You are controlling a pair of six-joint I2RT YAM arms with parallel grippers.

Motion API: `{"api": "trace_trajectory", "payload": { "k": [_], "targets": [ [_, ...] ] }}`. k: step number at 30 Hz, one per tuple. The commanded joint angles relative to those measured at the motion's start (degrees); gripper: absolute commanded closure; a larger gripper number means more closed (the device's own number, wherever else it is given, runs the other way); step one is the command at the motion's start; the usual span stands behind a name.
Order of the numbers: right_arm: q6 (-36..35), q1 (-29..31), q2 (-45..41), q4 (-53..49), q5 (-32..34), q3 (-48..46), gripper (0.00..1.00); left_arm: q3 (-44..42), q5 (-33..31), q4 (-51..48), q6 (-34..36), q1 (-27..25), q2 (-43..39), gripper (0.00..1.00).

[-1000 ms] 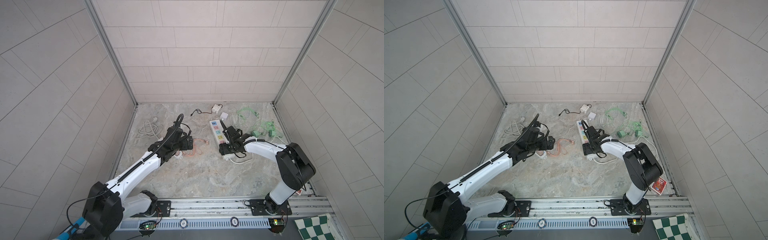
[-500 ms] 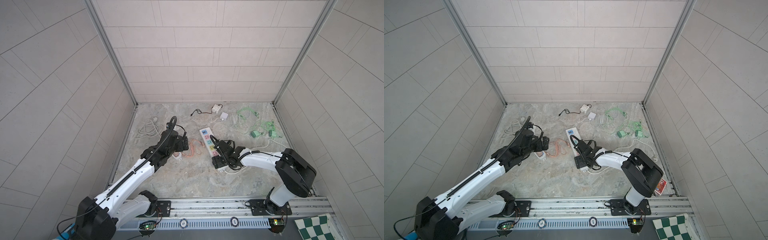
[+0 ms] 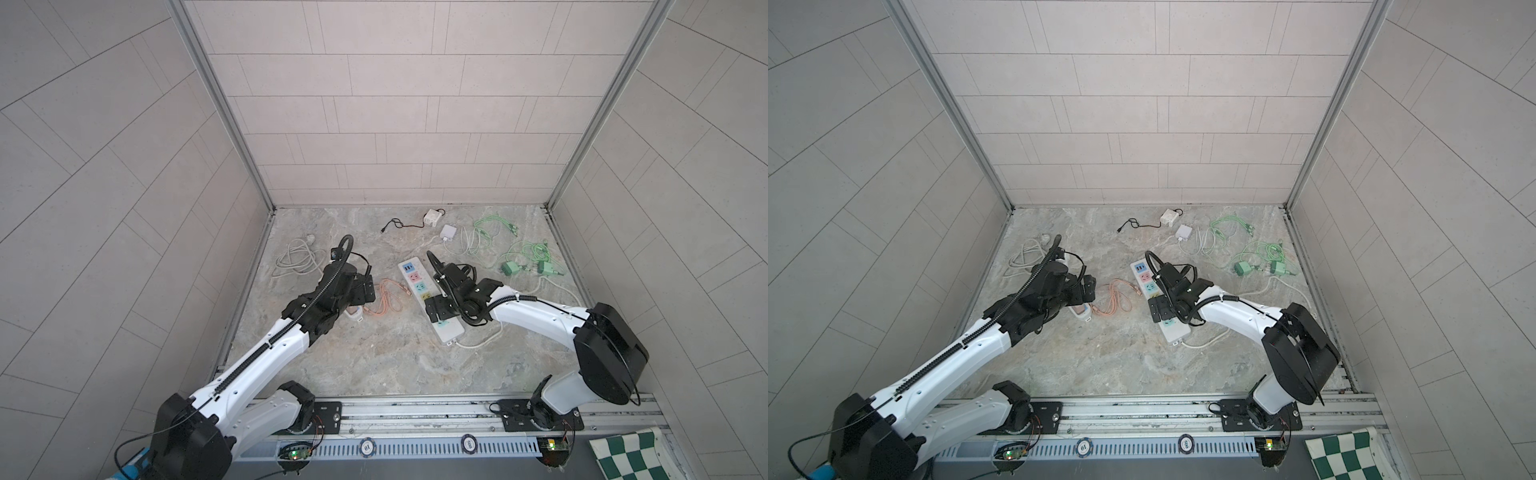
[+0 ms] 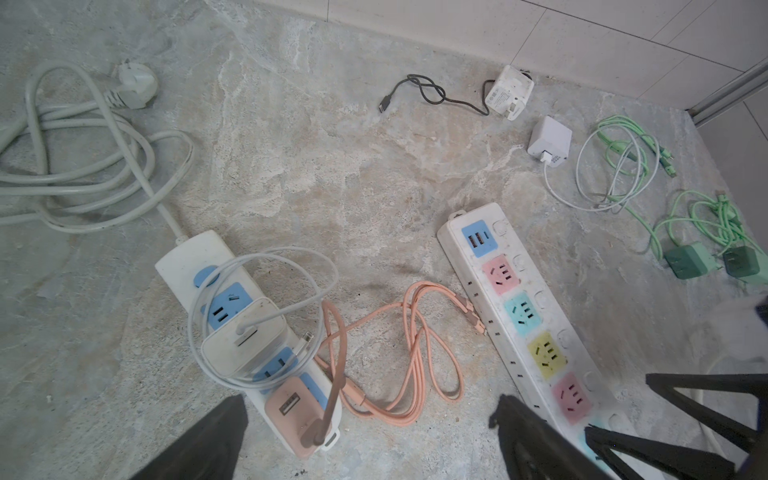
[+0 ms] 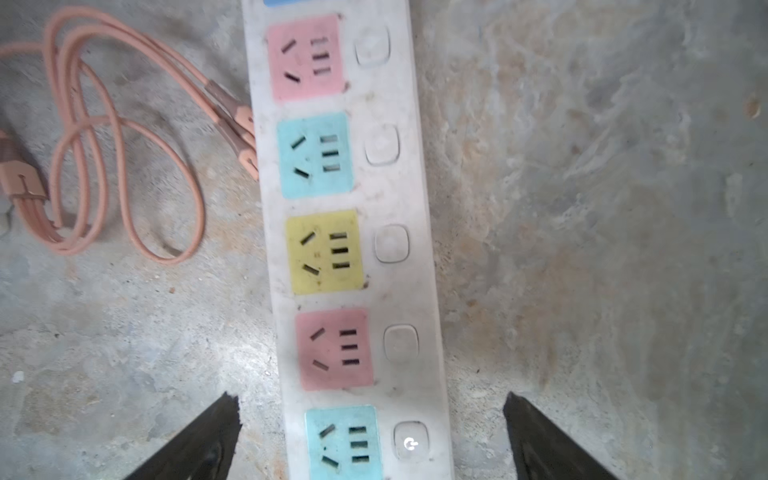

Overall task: Insert the plug
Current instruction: 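Release the strip and reach the right gripper toward the white chargers by the wall, then grasp the square white charger with the right gripper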

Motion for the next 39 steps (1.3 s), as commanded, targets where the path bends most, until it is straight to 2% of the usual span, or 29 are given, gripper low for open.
{"api": "trace_trajectory", "payload": {
  "k": [1, 4, 6, 9, 11, 15, 19, 26, 39],
  "targets": [
    [-1.9, -4.8, -0.5, -1.9, 0.5, 2.7, 0.01, 1.0, -1.6, -0.2, -0.2, 0.2, -0.6, 0.00],
    [-3.1, -10.3, 2.7, 0.9, 1.0, 7.8, 0.01, 1.1, -1.4, 0.1, -0.5, 0.2, -0.7, 0.00],
    [-3.5, -13.8, 6.9, 1.1, 0.3, 13.9, 0.02, 1.2, -4.2, -1.0, -2.0, 0.2, -0.9, 0.00],
    [-5.4, -16.9, 14.8, 0.9, -2.1, 23.7, 0.08, 1.3, -6.1, -1.9, -3.1, 0.2, -1.4, 0.00],
    [-6.3, -18.2, 20.3, 0.5, -3.7, 29.8, 0.16, 1.1, -6.3, -1.6, -3.5, 0.2, -2.1, 0.00],
    [-5.3, -20.0, 31.1, -1.4, -2.8, 42.5, 0.28, 0.8, -6.1, -2.1, -4.1, 0.3, -3.6, 0.00],
    [-3.7, -20.7, 39.8, -4.1, 1.1, 53.2, 0.32, -0.5, -3.7, -0.7, -3.6, 0.4, -5.4, 0.00],
    [-2.6, -21.2, 47.8, -10.0, 8.0, 65.0, 0.31, -1.6, -2.1, 1.0, -3.5, 0.4, -4.4, 0.00],
    [-1.2, -22.9, 57.8, -16.7, 7.2, 78.4, 0.30, -1.6, 2.2, 3.9, -2.6, 0.4, -1.4, 0.00]
  ]
}}
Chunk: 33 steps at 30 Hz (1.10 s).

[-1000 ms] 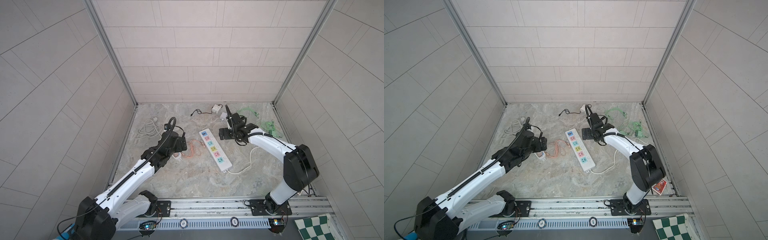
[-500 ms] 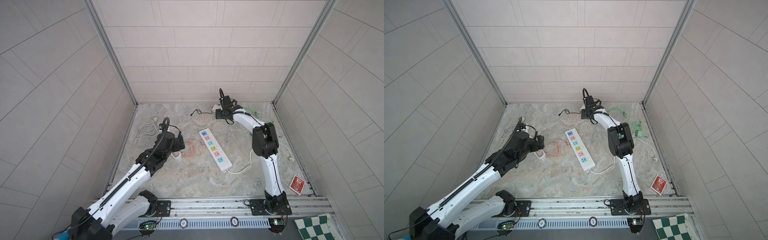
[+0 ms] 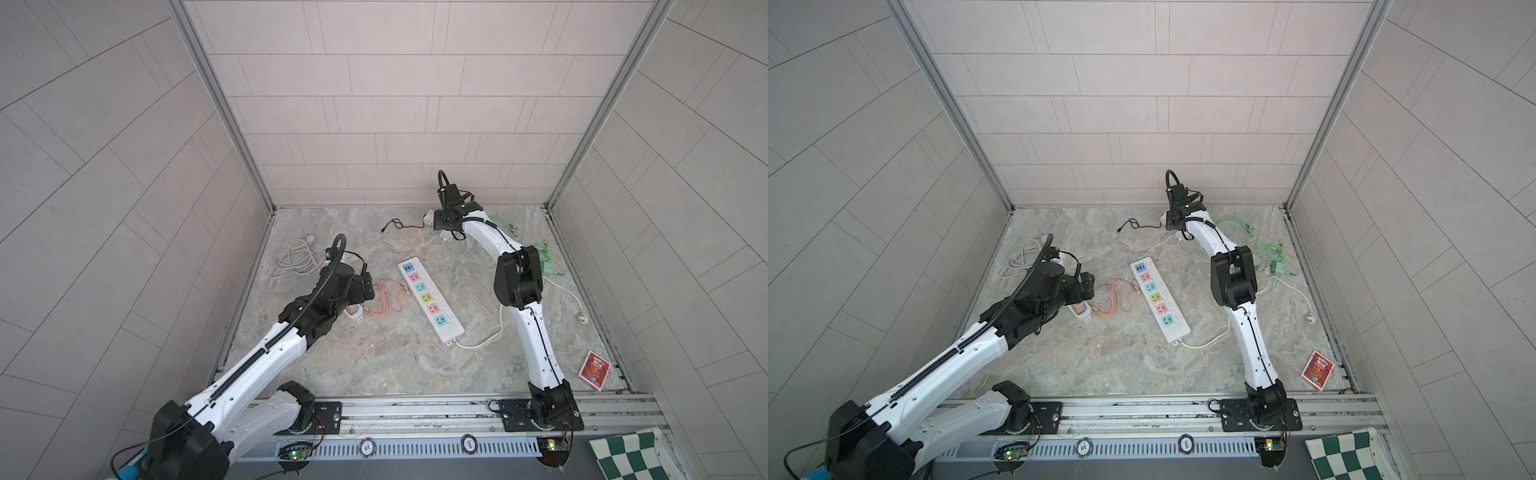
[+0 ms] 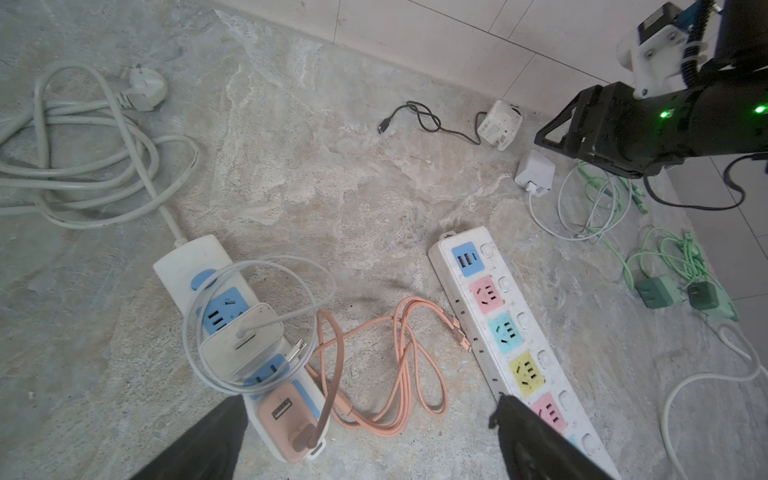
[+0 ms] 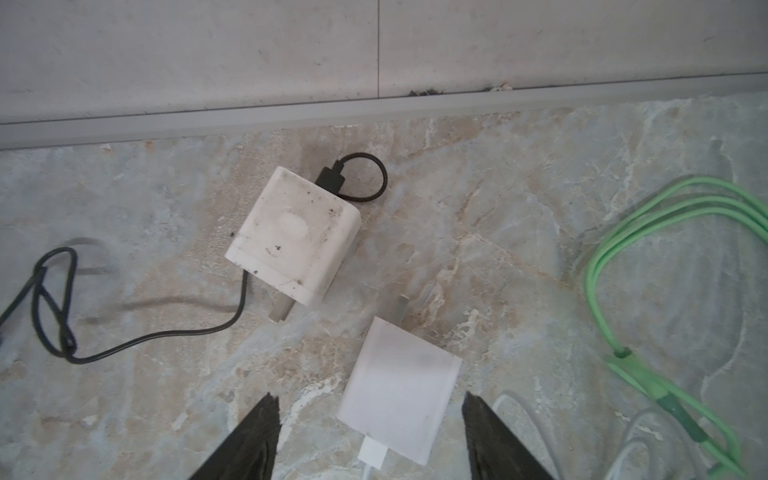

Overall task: Insert the plug
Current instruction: 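Grasp the square white charger with the right gripper, then lift the white charger toward the left gripper while left gripper approaches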

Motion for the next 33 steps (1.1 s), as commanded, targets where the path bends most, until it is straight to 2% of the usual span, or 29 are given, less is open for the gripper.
{"api": "trace_trajectory", "payload": {
  "k": [1, 9, 24, 27, 33],
  "targets": [
    [1.3, -0.4, 2.9, -4.2, 0.5, 2.3, 0.30, -0.8, 2.1, 1.8, 0.9, 0.3, 0.4, 0.00],
    [2.5, -1.2, 7.1, -6.5, -0.2, 7.1, 0.30, -1.4, 3.7, 3.0, 0.9, 0.3, 0.1, 0.00],
    [2.8, -2.1, 9.4, -6.0, -3.1, 7.8, 0.33, -1.2, 5.8, 3.2, 1.5, 0.3, 1.1, 0.00],
    [2.6, -2.1, 9.7, -5.5, -4.1, 7.9, 0.36, -1.3, 6.0, 3.0, 1.7, 0.3, 1.0, 0.00],
    [1.6, -2.0, 10.0, -6.8, -5.3, 7.7, 0.53, -1.0, 6.1, 2.0, 2.6, 0.3, 1.2, 0.00]
  ]
}}
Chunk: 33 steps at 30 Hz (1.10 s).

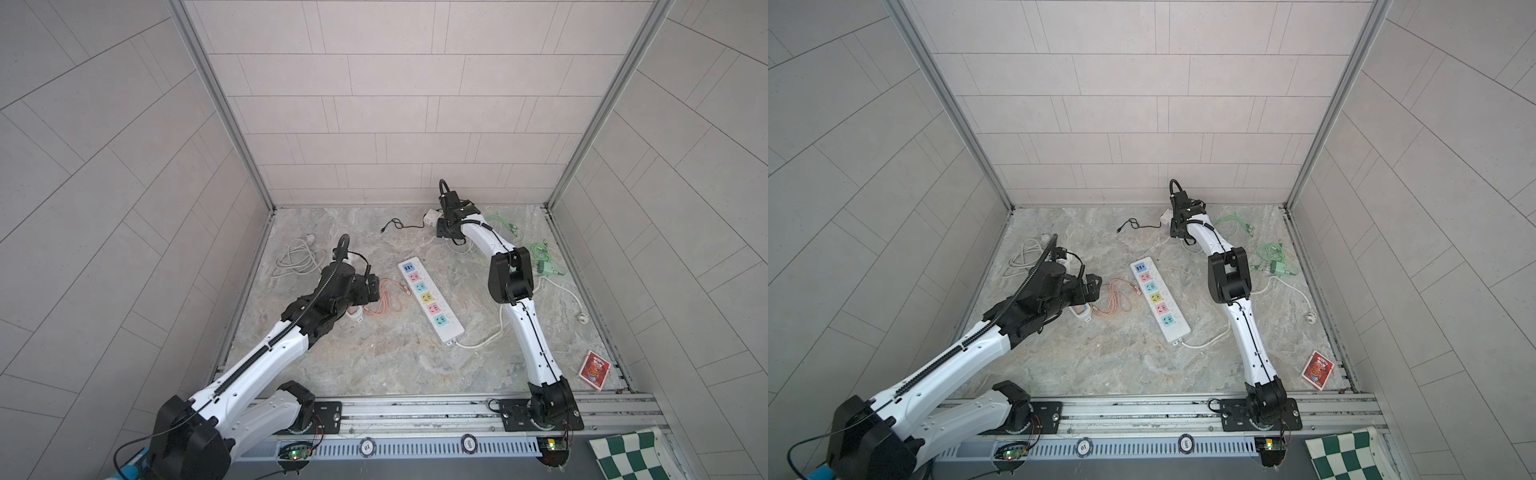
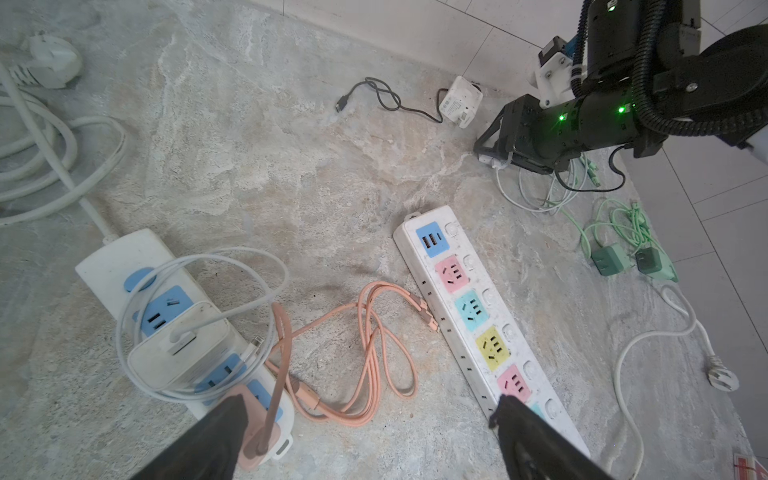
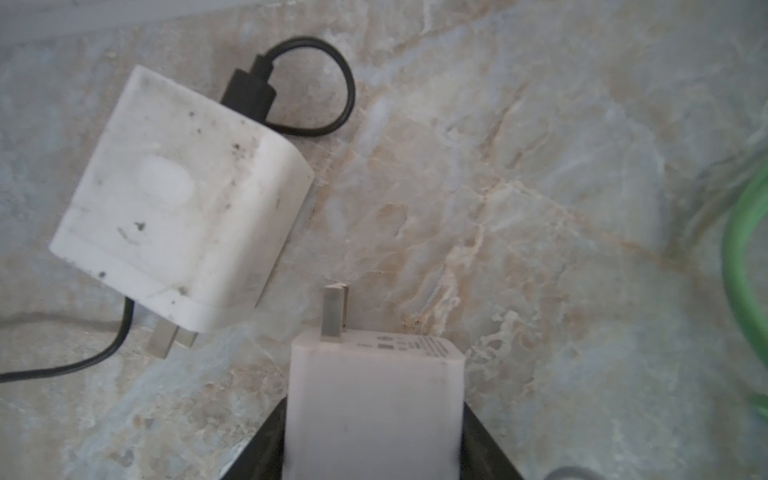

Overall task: Insert the plug
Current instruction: 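Lift the white charger toward the left gripper while left gripper approaches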

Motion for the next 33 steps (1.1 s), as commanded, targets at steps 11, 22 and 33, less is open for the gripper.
{"api": "trace_trajectory", "payload": {
  "k": [11, 22, 33],
  "targets": [
    [-21.4, 0.8, -21.7, -2.6, -14.1, -24.8, 0.77, 3.7, 2.4, -7.5, 8.6, 0.3, -0.4, 0.00],
    [-34.7, 13.3, -51.1, 5.0, -11.6, -59.6, 0.76, 7.5, 16.8, -7.9, 9.4, -0.7, 1.8, 0.05],
    [-35.3, 25.1, -66.1, 14.6, -13.4, -74.0, 0.78, 8.2, 28.3, -1.4, 5.4, -1.2, 6.8, 0.07]
  ]
}}
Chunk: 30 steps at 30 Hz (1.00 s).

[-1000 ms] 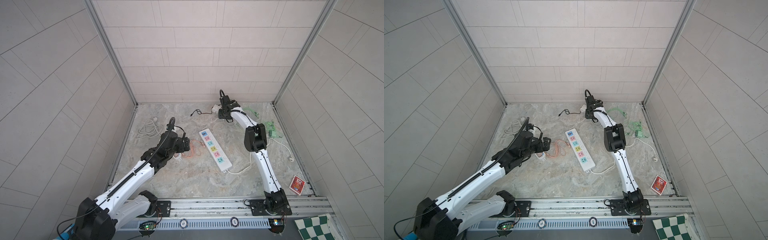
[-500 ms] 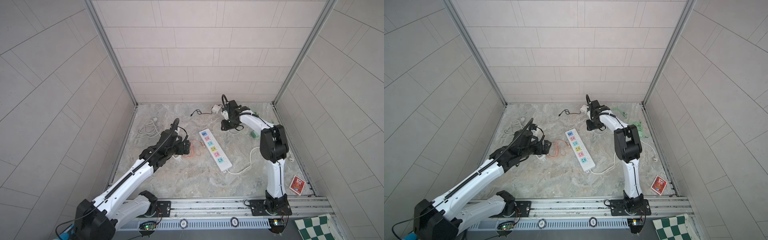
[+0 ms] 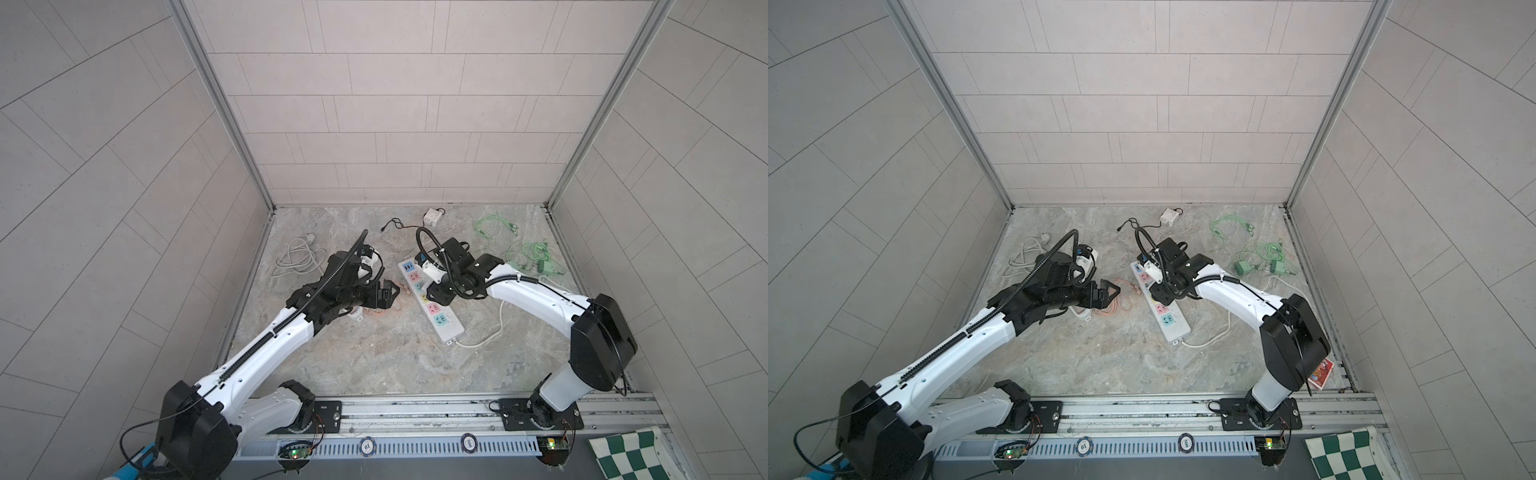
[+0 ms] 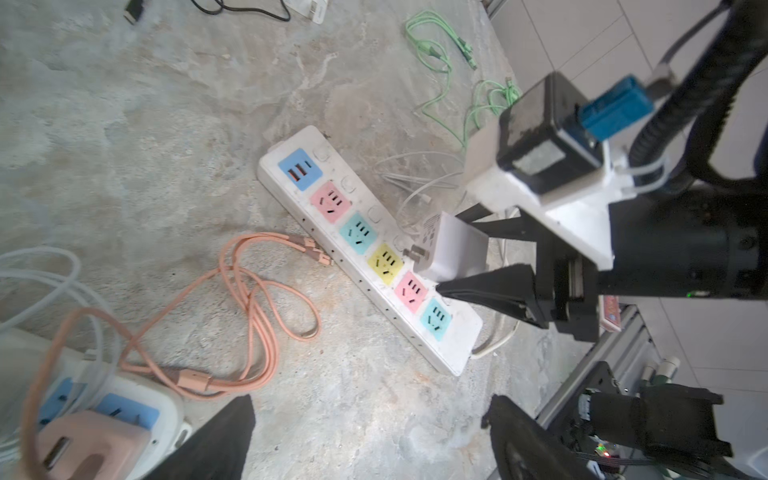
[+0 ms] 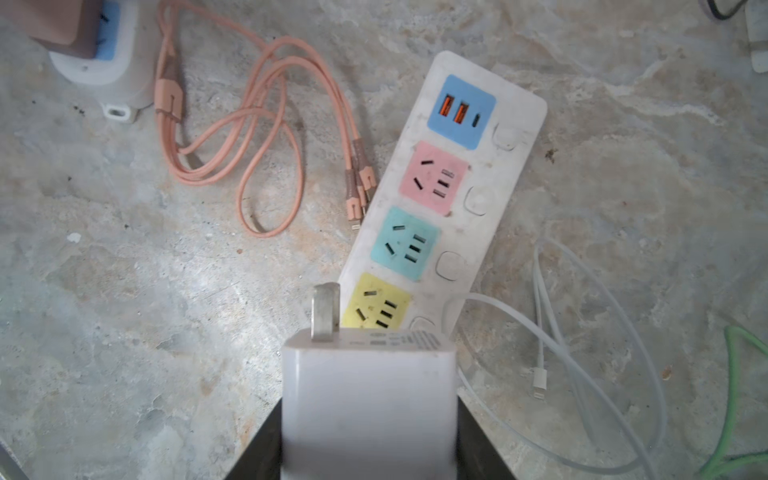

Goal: Insert the plug

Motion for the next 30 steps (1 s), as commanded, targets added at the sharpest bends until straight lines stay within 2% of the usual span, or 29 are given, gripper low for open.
{"api": "trace_trajectory", "payload": {
  "k": [1, 8, 12, 22, 24, 30],
  "targets": [
    [-1.5, 3.3, -5.3, 5.6, -1.6, -2.5, 0.78, 0.8, 5.4, 3.9, -2.4, -0.5, 1.6, 0.08],
    [0.8, 6.6, -11.6, 14.5, -5.8, -8.1, 0.78, -2.0, 8.2, 8.6, -5.2, -2.9, 1.6, 0.12],
    [1.2, 7.3, -12.2, 14.4, -5.9, -7.9, 0.78, -3.4, 9.9, 11.4, -6.6, -3.7, 2.2, 0.16],
    [0.5, 8.7, -12.1, 14.7, -6.3, -7.3, 0.79, -5.4, 10.5, 15.6, -8.3, -4.4, 3.4, 0.19],
    [0.2, 9.1, -12.1, 14.6, -6.5, -7.2, 0.79, -5.3, 11.2, 16.2, -8.8, -4.3, 4.5, 0.23],
    [0.3, 9.5, -12.1, 15.3, -6.2, -6.9, 0.79, -4.3, 15.0, 16.6, -8.9, -4.3, 6.5, 0.44]
  ]
}}
